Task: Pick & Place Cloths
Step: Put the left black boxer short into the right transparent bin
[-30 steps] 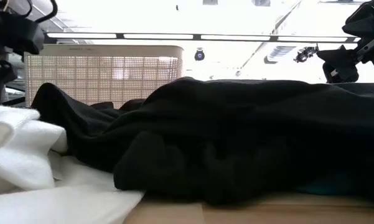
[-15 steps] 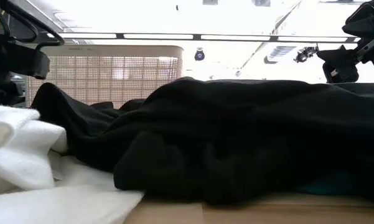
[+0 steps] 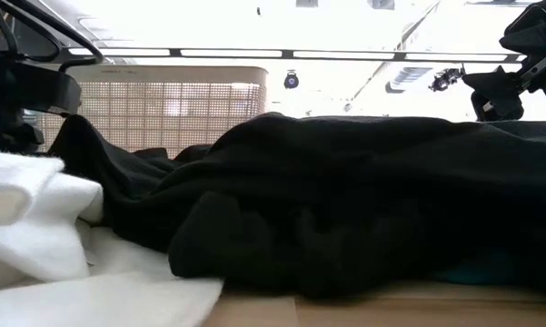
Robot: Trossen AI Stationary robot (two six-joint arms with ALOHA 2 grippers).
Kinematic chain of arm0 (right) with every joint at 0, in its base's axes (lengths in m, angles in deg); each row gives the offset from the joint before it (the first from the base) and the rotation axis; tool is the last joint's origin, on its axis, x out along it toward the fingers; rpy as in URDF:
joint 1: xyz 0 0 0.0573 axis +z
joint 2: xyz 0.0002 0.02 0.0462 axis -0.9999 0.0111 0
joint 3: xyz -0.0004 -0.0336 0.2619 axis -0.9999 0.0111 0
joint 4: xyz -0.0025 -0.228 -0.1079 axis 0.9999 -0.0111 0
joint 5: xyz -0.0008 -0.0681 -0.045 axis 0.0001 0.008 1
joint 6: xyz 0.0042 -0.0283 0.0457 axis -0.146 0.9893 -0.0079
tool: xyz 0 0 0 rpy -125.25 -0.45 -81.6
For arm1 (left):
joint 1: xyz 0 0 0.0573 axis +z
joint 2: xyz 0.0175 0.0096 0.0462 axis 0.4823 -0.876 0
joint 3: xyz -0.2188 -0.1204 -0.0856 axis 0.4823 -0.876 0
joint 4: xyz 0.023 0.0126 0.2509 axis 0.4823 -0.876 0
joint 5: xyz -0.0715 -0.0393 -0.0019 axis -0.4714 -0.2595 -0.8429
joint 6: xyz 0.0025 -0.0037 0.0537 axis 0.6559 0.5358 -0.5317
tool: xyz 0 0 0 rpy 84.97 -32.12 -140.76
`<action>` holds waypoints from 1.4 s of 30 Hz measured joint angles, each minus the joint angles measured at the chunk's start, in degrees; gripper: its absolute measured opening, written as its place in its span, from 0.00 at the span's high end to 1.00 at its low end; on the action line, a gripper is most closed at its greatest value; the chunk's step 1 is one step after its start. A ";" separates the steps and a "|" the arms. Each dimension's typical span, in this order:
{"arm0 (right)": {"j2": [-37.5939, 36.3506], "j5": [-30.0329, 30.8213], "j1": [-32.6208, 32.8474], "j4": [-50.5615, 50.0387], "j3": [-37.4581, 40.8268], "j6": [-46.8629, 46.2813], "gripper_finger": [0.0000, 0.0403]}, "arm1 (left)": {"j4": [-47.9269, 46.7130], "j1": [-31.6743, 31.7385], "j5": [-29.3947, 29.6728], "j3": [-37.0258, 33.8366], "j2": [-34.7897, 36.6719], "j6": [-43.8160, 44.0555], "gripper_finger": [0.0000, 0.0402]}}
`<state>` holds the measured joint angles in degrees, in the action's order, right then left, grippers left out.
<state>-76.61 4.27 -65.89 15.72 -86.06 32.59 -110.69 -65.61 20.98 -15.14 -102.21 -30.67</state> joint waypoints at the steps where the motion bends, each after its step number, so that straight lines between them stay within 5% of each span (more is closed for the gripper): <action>1: 0.00 0.00 0.01 -0.01 0.00 0.01 0.40 | -0.01 0.00 0.00 -0.01 -0.02 0.00 0.42; 12: 0.00 0.00 0.00 -0.01 -0.01 0.00 0.40 | -2.38 0.07 -4.44 -0.04 0.03 -5.49 0.94; 19: 0.00 0.00 -0.01 -0.01 -0.01 0.00 0.40 | -4.73 0.04 -10.64 -0.39 5.20 -8.80 0.94; 28: 0.02 0.01 0.01 0.03 -0.01 -0.01 0.40 | -10.36 0.00 -14.03 0.99 22.22 -8.06 0.94; 35: 0.02 0.00 0.01 0.03 -0.01 0.00 0.40 | -17.26 0.00 -5.74 13.66 29.83 -8.72 0.94; 42: 0.02 0.02 -0.01 0.03 -0.01 -0.01 0.40 | -18.16 0.04 9.05 30.18 27.94 -17.90 0.94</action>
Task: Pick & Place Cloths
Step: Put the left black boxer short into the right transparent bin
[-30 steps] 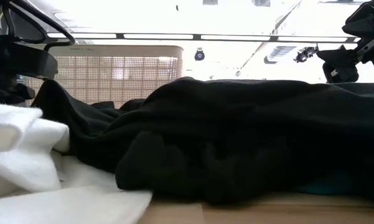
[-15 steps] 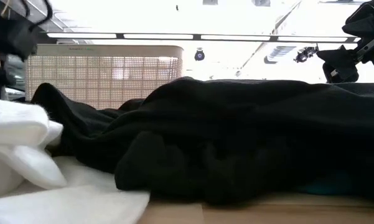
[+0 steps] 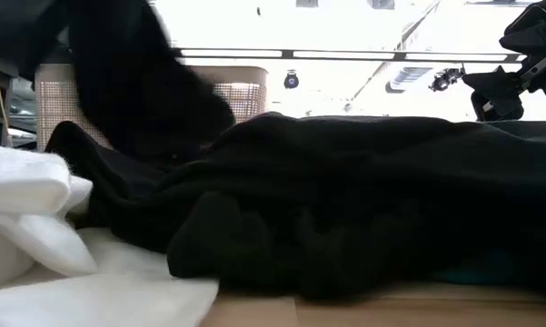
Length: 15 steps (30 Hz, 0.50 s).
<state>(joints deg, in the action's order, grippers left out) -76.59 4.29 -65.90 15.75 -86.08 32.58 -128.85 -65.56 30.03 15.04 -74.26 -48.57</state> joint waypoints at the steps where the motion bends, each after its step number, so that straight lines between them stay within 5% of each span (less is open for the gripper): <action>1: 0.00 -0.02 0.02 0.00 0.00 0.02 0.40 | -0.04 0.01 3.09 2.08 -0.75 -1.51 0.94; 7: 0.00 0.05 0.02 0.00 0.00 0.02 0.40 | 0.09 1.85 14.61 13.40 -6.28 -7.05 0.94; 15: 0.00 8.89 0.02 0.52 0.01 3.57 0.40 | 2.71 13.16 9.19 24.57 -15.76 -15.76 0.94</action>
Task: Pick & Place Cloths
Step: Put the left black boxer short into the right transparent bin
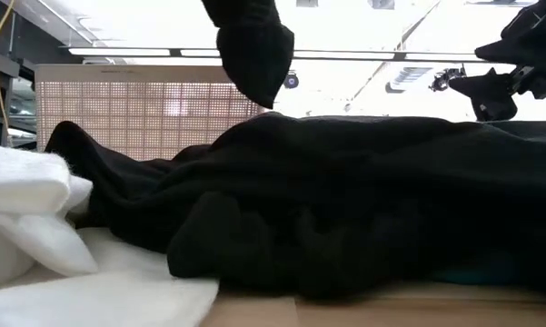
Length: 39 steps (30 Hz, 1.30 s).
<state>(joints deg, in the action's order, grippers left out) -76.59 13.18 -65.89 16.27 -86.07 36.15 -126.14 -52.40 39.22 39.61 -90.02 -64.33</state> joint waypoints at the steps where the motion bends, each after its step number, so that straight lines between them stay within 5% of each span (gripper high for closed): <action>1: 0.00 0.77 0.01 -0.03 0.00 1.65 0.40 | 0.23 1.49 -1.75 1.14 -1.28 -1.28 0.94; 6: 0.00 1.93 0.01 0.42 0.00 9.92 0.40 | 3.32 7.77 -9.77 6.38 -7.12 -6.14 0.94; 16: 0.02 3.76 0.00 2.07 0.01 11.02 0.40 | 8.05 13.33 -19.55 10.08 -11.88 -10.33 0.94; 24: 0.64 5.87 -0.02 14.64 -0.03 -12.03 0.40 | 12.52 16.10 -21.05 10.08 -11.88 -11.97 0.94; 32: 7.50 6.52 0.05 20.57 -8.79 5.48 0.40 | 14.99 19.36 -22.97 10.04 -13.35 -12.91 0.94; 39: 21.61 8.19 0.05 19.06 -22.95 15.94 0.40 | 18.87 22.03 -27.45 10.08 -16.30 -12.89 0.94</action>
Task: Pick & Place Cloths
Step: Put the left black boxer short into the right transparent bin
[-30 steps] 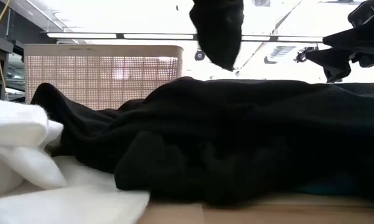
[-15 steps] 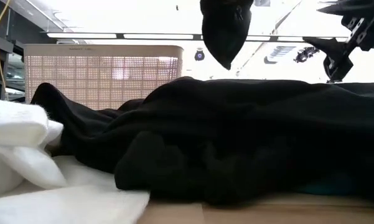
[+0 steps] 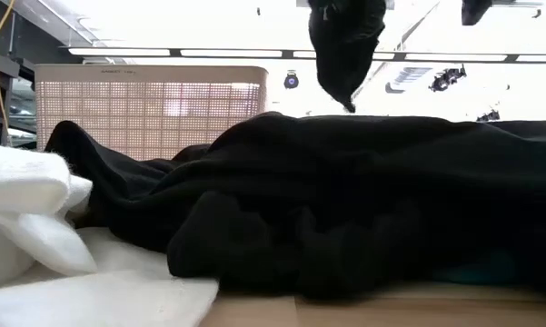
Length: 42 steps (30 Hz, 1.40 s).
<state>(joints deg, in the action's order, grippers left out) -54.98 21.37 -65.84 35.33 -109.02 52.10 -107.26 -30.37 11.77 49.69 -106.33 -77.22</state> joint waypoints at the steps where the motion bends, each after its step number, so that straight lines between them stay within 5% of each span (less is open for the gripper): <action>1: 2.60 0.06 0.00 0.04 -2.05 1.36 0.40 | -0.40 0.33 -0.72 -0.02 -0.10 -0.02 0.94; 12: 27.99 8.89 -0.07 -0.07 -19.99 20.35 0.40 | 0.46 0.89 -0.22 0.00 -0.63 -1.39 0.94; 20: 39.32 14.41 -0.89 0.05 -27.69 22.52 0.39 | 0.13 0.93 3.45 -0.02 -0.66 -0.83 0.94; 30: 45.62 24.79 -5.47 0.24 -32.48 22.12 0.12 | 0.14 0.83 4.25 -0.01 -0.65 0.07 0.94; 34: 47.51 21.36 -9.62 0.13 -32.48 18.98 0.06 | 0.31 0.78 2.80 -0.02 -0.65 0.07 0.94; 38: 48.46 16.92 -11.61 0.04 -32.47 10.83 0.14 | -0.15 0.78 2.44 -0.02 -0.65 0.17 0.94; 42: 47.78 15.93 -10.82 -0.15 -32.45 5.96 0.36 | -0.63 0.78 2.33 -0.02 -0.58 0.26 0.94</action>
<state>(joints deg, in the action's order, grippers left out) -7.20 37.30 -76.65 35.18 -141.46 58.06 -107.89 -29.59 14.10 49.67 -106.91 -76.96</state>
